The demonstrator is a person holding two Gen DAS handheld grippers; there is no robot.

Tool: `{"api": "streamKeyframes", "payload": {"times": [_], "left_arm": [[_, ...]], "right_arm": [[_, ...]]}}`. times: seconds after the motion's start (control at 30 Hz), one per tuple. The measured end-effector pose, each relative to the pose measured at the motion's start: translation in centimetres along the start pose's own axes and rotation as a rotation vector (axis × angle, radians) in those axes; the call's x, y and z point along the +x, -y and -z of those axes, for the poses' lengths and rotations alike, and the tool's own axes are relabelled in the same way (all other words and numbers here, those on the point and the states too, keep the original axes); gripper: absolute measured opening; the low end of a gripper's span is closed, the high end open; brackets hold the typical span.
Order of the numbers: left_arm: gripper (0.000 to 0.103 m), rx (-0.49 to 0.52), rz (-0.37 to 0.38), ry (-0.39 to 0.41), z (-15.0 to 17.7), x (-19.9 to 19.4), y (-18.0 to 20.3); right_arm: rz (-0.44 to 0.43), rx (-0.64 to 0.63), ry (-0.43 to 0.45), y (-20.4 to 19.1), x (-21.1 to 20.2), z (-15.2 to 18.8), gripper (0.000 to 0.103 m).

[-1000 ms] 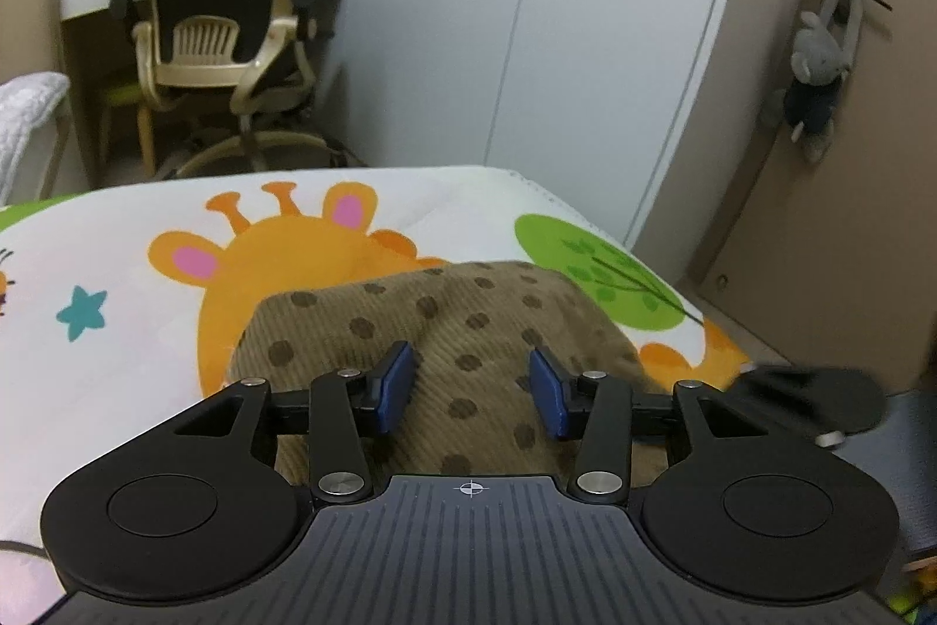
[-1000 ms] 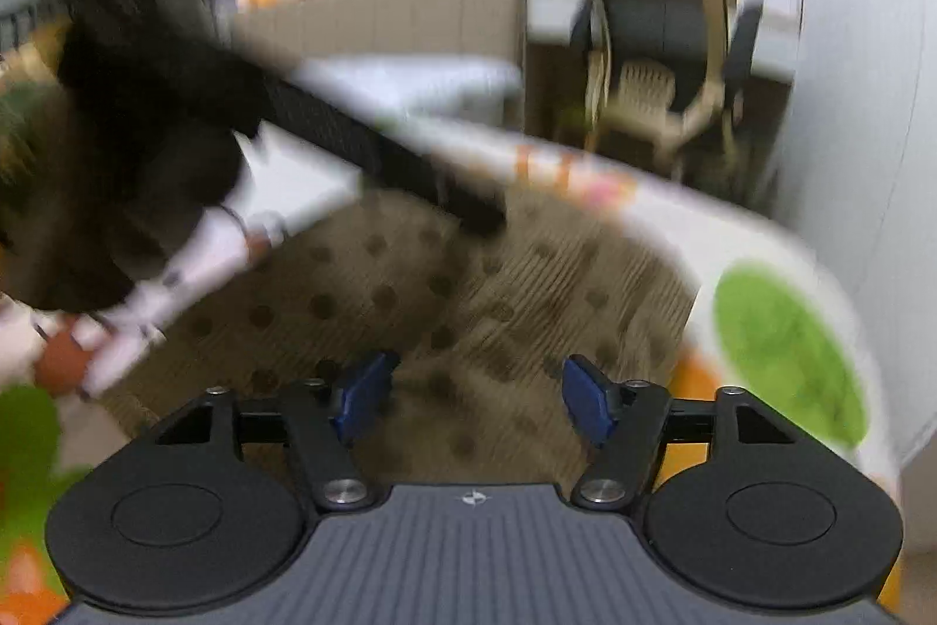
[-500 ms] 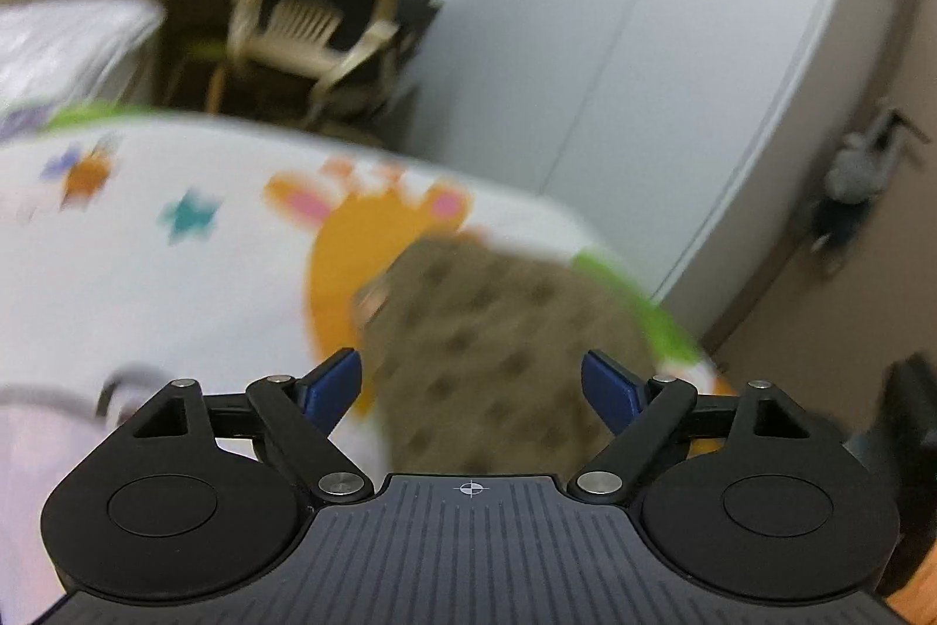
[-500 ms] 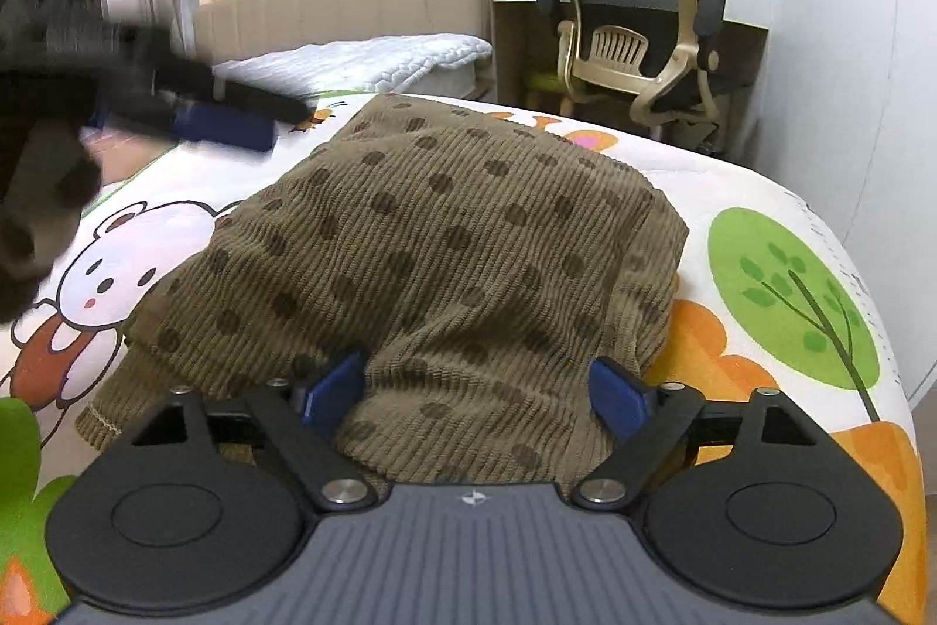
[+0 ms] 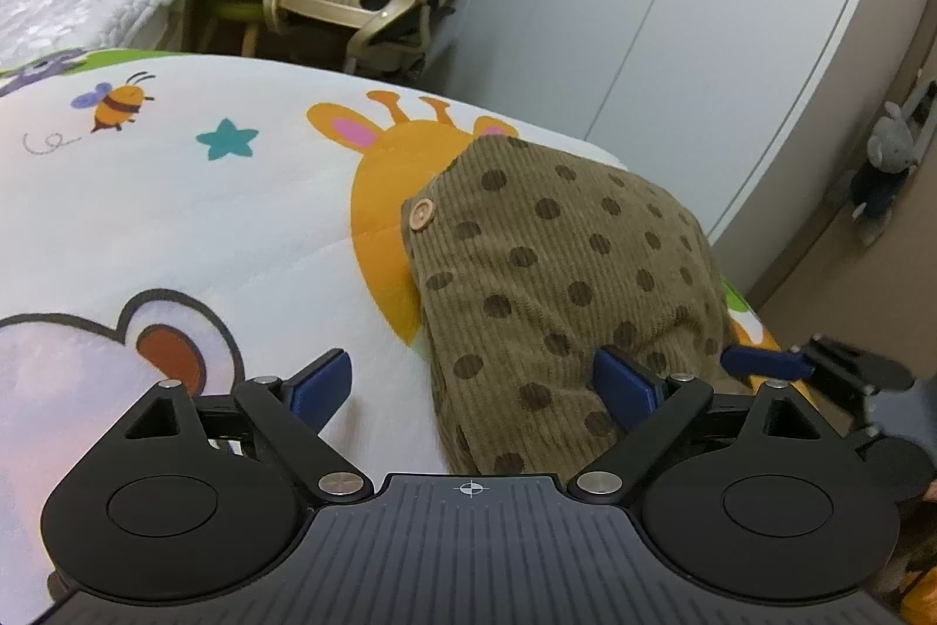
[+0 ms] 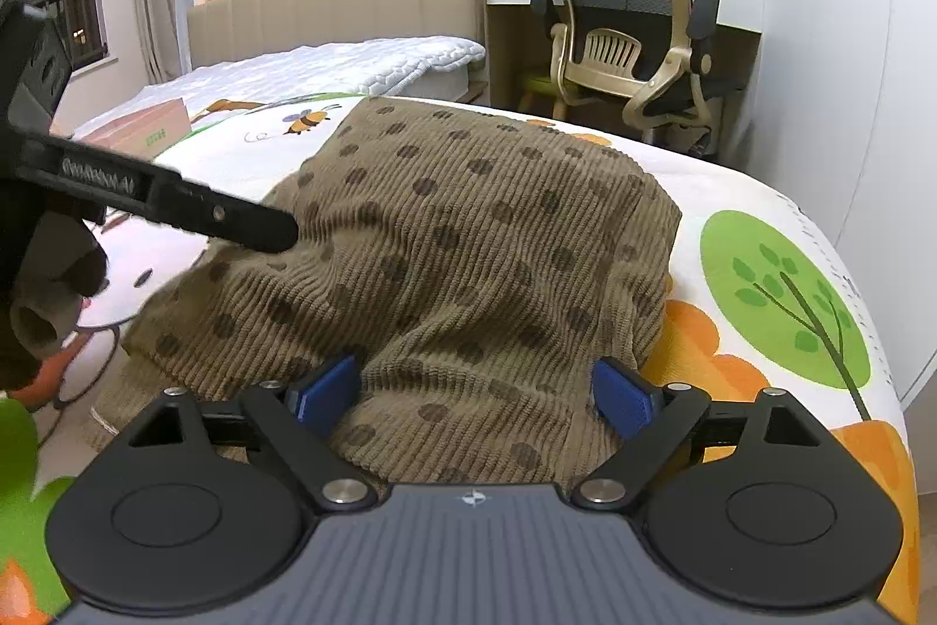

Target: Fold clothes

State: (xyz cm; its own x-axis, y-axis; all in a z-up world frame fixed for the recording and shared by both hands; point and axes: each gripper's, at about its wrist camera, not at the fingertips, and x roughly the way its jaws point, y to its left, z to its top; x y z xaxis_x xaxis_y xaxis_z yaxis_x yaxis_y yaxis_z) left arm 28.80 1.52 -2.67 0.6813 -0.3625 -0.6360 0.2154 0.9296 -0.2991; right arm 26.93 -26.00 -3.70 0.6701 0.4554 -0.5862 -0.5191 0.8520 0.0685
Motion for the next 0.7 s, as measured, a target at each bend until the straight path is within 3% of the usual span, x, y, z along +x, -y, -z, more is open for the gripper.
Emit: {"api": "streamKeyframes", "payload": {"times": [0.1, 0.37, 0.43, 0.53, 0.7], "left_arm": [[0.094, 0.012, -0.003, -0.002, 0.0, 0.0, 0.2], [0.094, 0.024, -0.007, 0.000, -0.3, 0.2, 0.7], [0.092, -0.005, 0.032, 0.008, -0.5, -0.8, 0.4], [0.093, -0.024, 0.123, -0.008, -0.5, -1.9, 0.1], [0.087, -0.011, 0.125, -0.088, 1.6, -1.4, 0.2]], "right_arm": [[-0.004, -0.020, 0.065, 0.6, -1.1, -2.0, 0.090], [0.200, -0.088, 0.018, 2.6, 5.4, -8.6, 0.094], [0.236, -0.114, -0.027, 2.9, 7.7, -7.7, 0.095], [0.217, -0.040, -0.016, 4.0, 7.5, -7.1, 0.098], [0.230, -0.071, 0.010, 3.4, 4.7, -6.1, 0.097]]}}
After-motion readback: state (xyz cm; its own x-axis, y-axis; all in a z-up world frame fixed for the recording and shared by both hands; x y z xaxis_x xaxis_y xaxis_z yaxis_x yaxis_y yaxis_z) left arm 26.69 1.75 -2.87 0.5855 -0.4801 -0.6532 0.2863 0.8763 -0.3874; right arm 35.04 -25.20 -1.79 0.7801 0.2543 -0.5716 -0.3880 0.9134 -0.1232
